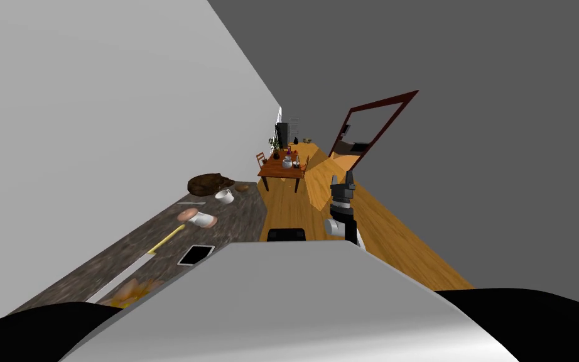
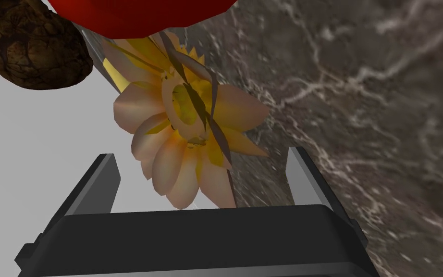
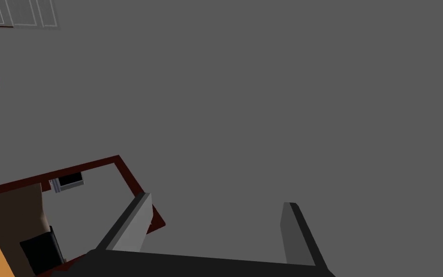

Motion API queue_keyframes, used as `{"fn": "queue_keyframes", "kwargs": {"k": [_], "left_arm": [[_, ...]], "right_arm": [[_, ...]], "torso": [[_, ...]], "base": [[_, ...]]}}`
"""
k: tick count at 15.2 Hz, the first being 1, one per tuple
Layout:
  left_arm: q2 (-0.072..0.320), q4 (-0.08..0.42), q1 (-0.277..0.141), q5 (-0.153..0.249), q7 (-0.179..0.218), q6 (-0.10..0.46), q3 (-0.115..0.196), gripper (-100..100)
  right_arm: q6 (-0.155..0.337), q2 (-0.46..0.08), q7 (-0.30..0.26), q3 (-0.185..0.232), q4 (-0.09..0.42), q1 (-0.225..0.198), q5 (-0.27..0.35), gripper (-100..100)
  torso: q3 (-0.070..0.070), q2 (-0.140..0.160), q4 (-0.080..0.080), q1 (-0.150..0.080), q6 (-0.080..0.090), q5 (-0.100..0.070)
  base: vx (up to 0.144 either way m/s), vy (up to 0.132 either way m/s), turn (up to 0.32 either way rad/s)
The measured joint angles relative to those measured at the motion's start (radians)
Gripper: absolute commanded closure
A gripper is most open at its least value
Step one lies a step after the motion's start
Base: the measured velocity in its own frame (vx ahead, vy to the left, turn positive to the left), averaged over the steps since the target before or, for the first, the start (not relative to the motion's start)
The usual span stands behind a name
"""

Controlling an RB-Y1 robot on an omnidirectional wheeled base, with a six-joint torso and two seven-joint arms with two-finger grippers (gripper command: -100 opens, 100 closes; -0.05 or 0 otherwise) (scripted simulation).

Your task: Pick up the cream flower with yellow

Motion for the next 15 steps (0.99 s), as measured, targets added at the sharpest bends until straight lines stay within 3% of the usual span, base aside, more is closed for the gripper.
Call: {"fn": "queue_keyframes", "kwargs": {"k": [1, 6, 15], "left_arm": [[0.000, 0.001, -0.001, -0.004, 0.003, 0.000, 0.003, 100], [0.000, 0.000, -0.001, -0.004, 0.002, 0.000, 0.003, 100], [0.017, -0.029, 0.112, 0.169, -0.117, 0.008, -0.159, 100]], "right_arm": [[0.000, 0.000, 0.000, 0.000, 0.000, 0.000, 0.000, 0], [0.000, 0.000, 0.000, 0.000, 0.000, 0.000, 0.000, 0], [0.000, 0.000, 0.000, 0.000, 0.000, 0.000, 0.000, 0]], "torso": [[0.000, -0.001, 0.000, 0.001, 0.000, 0.000], [-0.002, -0.003, -0.001, 0.003, 0.000, 0.001], [-0.004, -0.006, -0.002, 0.006, -0.001, 0.001]], "base": [[-0.007, -0.008, 0.002], [0.005, 0.007, 0.016], [0.050, 0.051, 0.066]]}}
